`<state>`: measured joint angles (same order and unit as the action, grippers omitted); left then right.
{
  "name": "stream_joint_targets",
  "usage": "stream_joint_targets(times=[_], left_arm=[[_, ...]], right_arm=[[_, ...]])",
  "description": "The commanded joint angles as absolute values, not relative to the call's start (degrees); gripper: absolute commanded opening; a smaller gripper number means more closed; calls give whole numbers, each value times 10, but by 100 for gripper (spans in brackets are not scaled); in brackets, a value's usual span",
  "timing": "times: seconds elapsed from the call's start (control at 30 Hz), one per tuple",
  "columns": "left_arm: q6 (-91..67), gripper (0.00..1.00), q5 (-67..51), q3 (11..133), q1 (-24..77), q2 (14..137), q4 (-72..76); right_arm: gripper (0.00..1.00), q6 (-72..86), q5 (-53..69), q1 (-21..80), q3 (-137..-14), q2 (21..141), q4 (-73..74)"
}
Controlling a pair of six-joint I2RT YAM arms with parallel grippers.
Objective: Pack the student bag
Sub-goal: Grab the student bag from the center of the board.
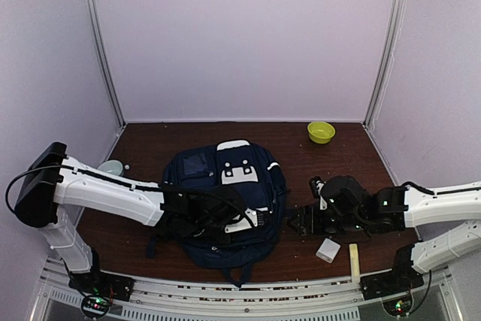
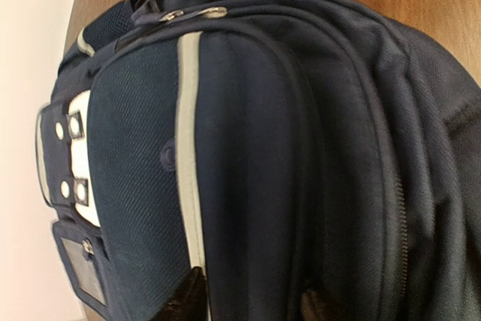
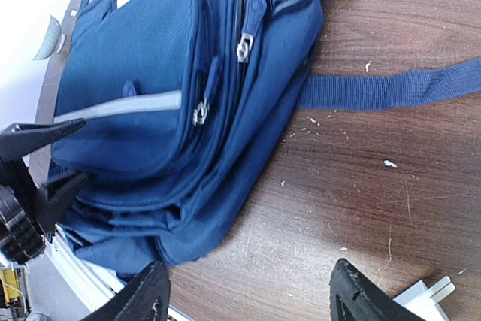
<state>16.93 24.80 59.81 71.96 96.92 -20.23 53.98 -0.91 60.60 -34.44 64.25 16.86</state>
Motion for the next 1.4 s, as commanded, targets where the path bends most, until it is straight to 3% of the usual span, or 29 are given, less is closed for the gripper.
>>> stream_joint_targets(times=[0.0, 0.23, 0.8, 1.07, 1.37], left_arm=[[183, 30, 303, 589, 709, 955, -161], [172, 0, 251, 574, 708, 915, -123], [74, 0, 252, 720, 685, 889, -206], [37, 0, 230, 734, 675, 909, -215], [-20, 0, 190, 759, 643, 914, -215]], right_arm=[[73, 540, -9, 603, -345, 648, 161], [72, 528, 4, 604, -349, 634, 149], [62, 310, -9, 706, -355, 599, -2], [46, 218, -99, 781, -389, 700, -76], [46, 205, -193, 843, -436, 840, -134]])
